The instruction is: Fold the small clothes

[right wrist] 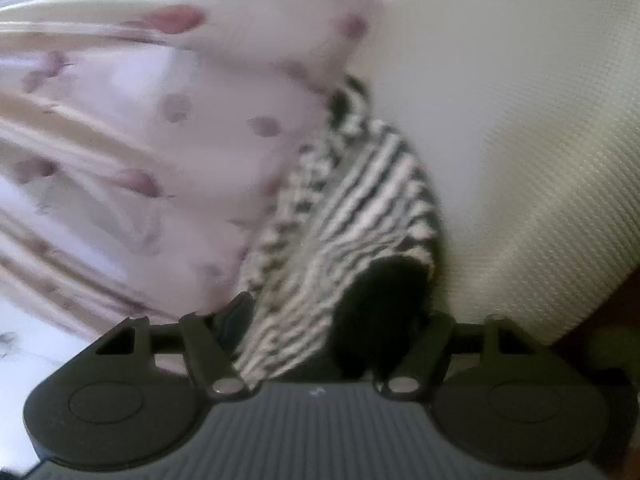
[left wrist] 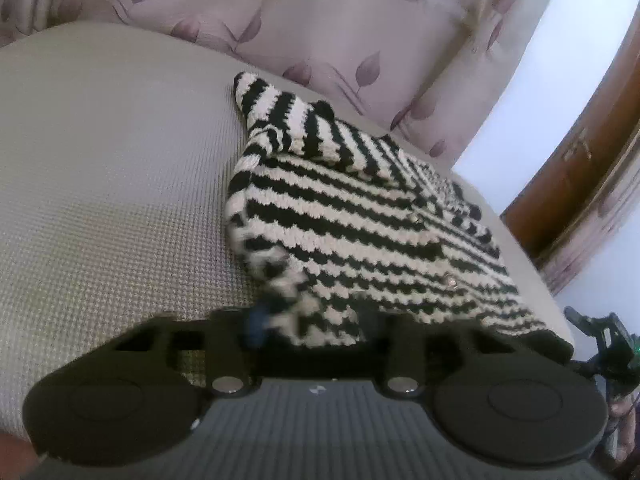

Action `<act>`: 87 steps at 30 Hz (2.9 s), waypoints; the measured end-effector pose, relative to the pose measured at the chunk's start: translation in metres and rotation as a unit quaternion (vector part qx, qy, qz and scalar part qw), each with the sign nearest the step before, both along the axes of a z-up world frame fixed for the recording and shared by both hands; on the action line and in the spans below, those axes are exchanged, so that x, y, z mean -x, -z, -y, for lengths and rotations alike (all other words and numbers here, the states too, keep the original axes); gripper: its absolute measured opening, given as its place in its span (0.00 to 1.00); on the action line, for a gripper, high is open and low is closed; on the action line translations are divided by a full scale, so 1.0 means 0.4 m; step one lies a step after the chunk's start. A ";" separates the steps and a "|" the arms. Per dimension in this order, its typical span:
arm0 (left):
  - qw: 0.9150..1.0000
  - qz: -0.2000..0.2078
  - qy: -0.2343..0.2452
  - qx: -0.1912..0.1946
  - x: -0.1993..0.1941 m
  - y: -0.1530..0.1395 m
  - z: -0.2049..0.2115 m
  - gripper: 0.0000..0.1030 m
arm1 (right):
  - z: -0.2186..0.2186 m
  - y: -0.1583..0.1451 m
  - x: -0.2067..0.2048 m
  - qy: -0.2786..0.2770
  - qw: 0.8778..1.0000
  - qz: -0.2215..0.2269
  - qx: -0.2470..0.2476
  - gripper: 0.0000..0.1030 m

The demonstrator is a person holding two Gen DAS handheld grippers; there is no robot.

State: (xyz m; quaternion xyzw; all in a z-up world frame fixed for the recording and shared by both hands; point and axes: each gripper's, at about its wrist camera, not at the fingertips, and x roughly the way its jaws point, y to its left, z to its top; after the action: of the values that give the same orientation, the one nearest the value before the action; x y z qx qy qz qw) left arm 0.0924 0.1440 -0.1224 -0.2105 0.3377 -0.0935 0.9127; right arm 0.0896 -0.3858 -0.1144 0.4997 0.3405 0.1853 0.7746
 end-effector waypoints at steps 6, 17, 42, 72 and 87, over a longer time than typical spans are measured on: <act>1.000 0.003 0.001 0.010 -0.001 0.008 -0.006 0.18 | 0.029 0.056 -0.019 0.019 0.998 -0.043 -0.029 0.11; 0.999 0.034 -0.011 0.011 0.031 -0.095 -0.052 0.09 | 0.052 -0.031 0.018 -0.020 1.000 -0.020 0.000 0.09; 0.997 -0.016 -0.007 -0.075 0.007 -0.015 0.009 0.11 | -0.023 -0.014 0.008 -0.050 0.993 0.009 0.106 0.11; 0.973 -0.013 -0.019 -0.230 -0.003 -0.030 0.121 0.15 | -0.018 -0.009 0.010 -0.049 0.993 0.007 0.105 0.10; 0.960 -0.006 -0.012 -0.279 0.001 -0.030 0.136 0.25 | -0.021 -0.011 0.007 -0.054 0.992 0.010 0.116 0.10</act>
State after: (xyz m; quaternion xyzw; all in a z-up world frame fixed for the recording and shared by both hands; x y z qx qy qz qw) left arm 0.0919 0.0897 -0.1104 0.0479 0.3534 0.0170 0.9341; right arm 0.0870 -0.3772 -0.1098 0.3857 0.3781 0.1914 0.8195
